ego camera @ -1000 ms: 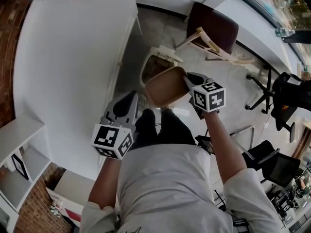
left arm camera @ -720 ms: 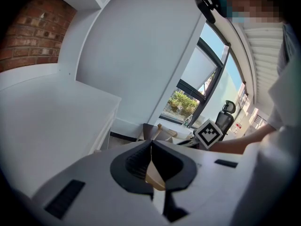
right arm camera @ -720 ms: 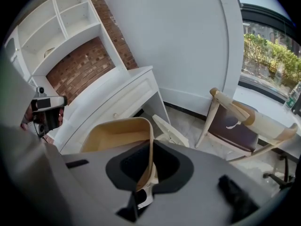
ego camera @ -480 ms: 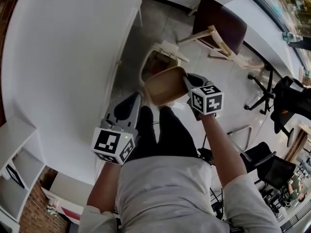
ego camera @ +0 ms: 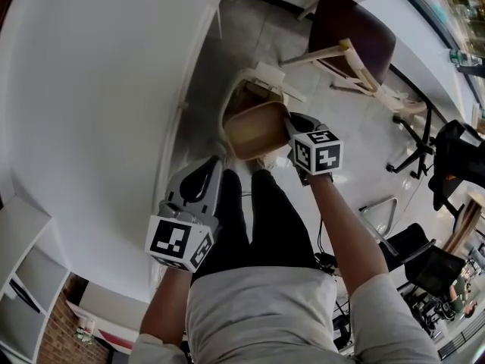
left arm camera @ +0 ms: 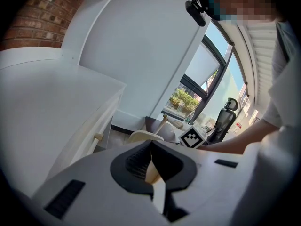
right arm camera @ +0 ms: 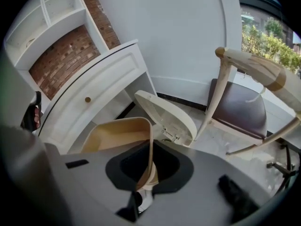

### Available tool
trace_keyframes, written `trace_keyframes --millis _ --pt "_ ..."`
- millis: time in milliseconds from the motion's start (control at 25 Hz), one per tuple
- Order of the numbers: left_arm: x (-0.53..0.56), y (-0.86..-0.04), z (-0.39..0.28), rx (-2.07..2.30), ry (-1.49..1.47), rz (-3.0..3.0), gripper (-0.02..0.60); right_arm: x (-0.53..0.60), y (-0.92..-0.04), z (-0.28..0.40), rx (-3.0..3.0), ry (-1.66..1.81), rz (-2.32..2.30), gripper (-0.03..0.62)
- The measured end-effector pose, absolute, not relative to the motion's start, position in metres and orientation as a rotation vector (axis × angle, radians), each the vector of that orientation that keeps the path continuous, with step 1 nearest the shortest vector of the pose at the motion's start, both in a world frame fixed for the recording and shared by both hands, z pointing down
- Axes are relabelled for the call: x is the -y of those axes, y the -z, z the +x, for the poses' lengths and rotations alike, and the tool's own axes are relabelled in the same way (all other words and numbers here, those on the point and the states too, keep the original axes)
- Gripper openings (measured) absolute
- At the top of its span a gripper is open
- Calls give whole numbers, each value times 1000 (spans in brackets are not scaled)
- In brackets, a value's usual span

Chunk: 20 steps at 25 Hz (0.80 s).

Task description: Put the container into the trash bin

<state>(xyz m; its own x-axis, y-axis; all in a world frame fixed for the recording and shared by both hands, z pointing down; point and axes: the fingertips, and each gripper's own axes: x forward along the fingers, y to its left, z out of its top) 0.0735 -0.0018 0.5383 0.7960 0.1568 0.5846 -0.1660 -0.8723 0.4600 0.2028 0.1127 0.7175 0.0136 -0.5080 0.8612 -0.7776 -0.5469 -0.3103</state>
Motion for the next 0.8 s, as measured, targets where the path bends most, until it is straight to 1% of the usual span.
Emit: trace_keyframes --millis 800 --pt "-9 -592 63 -34 -853 2432 17 -117 -809 200 1207 -1555 2033 35"
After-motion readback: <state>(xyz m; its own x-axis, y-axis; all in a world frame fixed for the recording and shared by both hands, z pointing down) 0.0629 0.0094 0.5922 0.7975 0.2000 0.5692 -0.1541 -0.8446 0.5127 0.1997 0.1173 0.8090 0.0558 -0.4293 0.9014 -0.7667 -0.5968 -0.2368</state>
